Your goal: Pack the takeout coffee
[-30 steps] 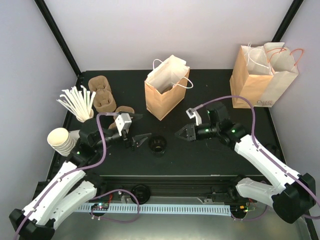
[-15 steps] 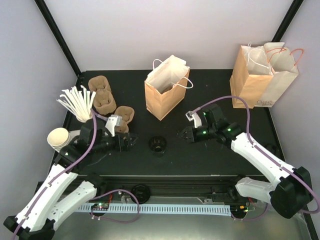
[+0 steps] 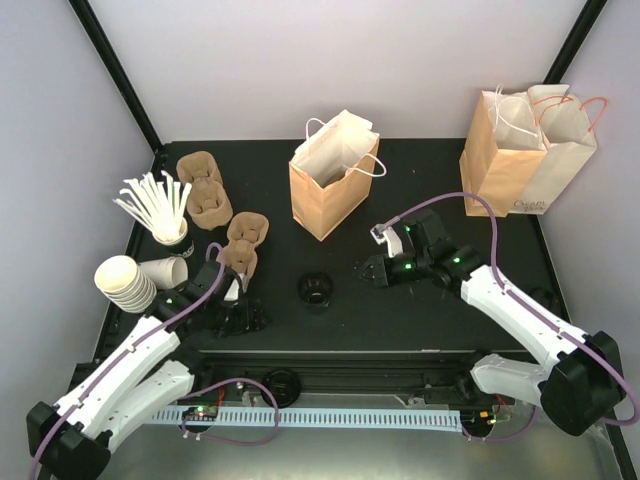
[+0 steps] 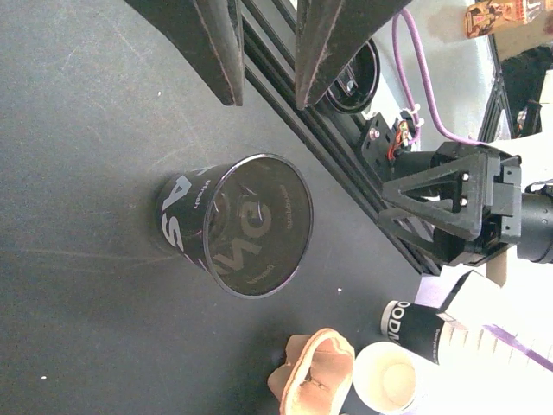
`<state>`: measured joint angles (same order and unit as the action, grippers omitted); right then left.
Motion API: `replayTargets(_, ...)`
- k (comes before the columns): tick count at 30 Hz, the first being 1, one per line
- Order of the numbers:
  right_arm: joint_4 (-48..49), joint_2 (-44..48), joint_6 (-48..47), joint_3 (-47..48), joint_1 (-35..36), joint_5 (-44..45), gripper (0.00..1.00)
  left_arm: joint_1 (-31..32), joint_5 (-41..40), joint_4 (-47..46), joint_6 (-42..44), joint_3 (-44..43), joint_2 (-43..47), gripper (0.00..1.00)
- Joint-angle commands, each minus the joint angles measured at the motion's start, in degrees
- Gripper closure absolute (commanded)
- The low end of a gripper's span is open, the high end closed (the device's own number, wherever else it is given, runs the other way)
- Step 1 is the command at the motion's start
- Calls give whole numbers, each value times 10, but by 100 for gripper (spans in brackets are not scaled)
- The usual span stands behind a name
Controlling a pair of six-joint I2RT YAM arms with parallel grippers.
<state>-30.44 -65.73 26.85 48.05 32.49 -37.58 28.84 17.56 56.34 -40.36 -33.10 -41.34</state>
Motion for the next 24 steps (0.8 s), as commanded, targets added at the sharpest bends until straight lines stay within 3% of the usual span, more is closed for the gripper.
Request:
replayTargets(1, 9, -3, -13, -9, 3, 5, 80, -1, -12, 15, -17, 5, -16, 19)
replayTargets(4, 13, -8, -13, -9, 3, 2, 80, 4, 10, 9, -5, 14, -43, 17)
replayTargets(9, 12, -13, -18, -6, 3, 1, 80, 50, 56, 6, 7, 13, -79, 30)
replayTargets(13, 14, -13, -19, -10, 3, 3, 79, 110, 115, 3, 78, -12, -102, 32)
replayTargets(19, 16, -12, -19, -10, 3, -1, 80, 215, 82, 15, 117, -49, -198, 33)
replayTargets(21, 13, -8, -21, -10, 3, 1, 79, 245, 74, 21, 130, -63, -210, 28)
replayTargets(24, 12, -5, -21, -12, 3, 1, 79, 259, 44, 46, 141, -76, -213, 27)
